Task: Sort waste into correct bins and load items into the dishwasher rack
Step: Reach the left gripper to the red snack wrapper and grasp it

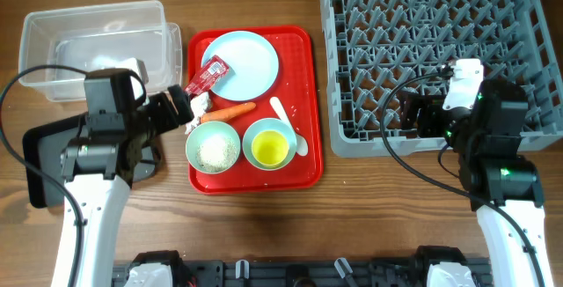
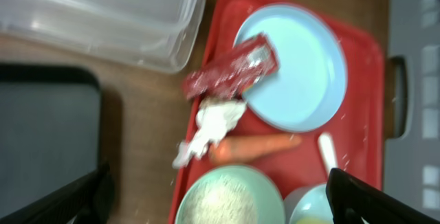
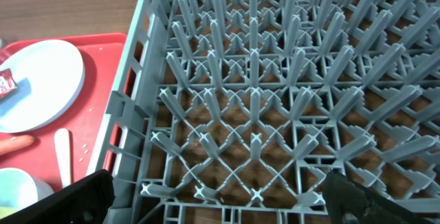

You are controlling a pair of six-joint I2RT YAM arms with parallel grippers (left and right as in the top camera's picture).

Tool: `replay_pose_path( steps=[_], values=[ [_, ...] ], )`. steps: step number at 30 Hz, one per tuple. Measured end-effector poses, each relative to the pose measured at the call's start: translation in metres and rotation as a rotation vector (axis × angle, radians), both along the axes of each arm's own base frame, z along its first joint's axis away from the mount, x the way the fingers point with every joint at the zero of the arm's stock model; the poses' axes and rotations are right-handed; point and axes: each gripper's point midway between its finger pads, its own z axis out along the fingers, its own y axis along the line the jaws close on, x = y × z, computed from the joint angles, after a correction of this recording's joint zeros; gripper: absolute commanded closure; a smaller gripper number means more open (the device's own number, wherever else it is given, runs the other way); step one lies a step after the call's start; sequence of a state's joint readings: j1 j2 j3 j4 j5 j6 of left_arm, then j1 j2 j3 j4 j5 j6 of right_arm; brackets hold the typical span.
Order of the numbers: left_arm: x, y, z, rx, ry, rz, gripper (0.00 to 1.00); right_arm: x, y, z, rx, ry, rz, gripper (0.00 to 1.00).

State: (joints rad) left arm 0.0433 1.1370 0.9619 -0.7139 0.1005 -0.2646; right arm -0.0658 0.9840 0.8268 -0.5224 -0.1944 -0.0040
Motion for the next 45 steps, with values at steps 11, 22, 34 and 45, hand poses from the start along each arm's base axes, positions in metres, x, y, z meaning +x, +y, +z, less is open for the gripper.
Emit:
replay_pose_path(
  steps=[11,22,34,45],
  values=[
    [0.056,-0.033,-0.020,-0.021,-0.061,-0.097,0.00,0.003,0.000,-0.009,0.013,0.032,-0.005,0.01],
    [0.074,-0.058,-0.100,0.022,0.100,-0.147,0.21,0.004,0.000,-0.011,0.019,0.041,-0.010,0.02],
    [0.069,-0.048,-0.127,0.071,0.179,-0.116,0.44,0.004,0.000,-0.011,0.019,0.041,-0.010,0.04],
    [0.067,-0.039,-0.129,0.113,0.193,-0.089,0.64,0.004,0.000,-0.011,0.019,0.041,-0.010,0.05]
  ],
)
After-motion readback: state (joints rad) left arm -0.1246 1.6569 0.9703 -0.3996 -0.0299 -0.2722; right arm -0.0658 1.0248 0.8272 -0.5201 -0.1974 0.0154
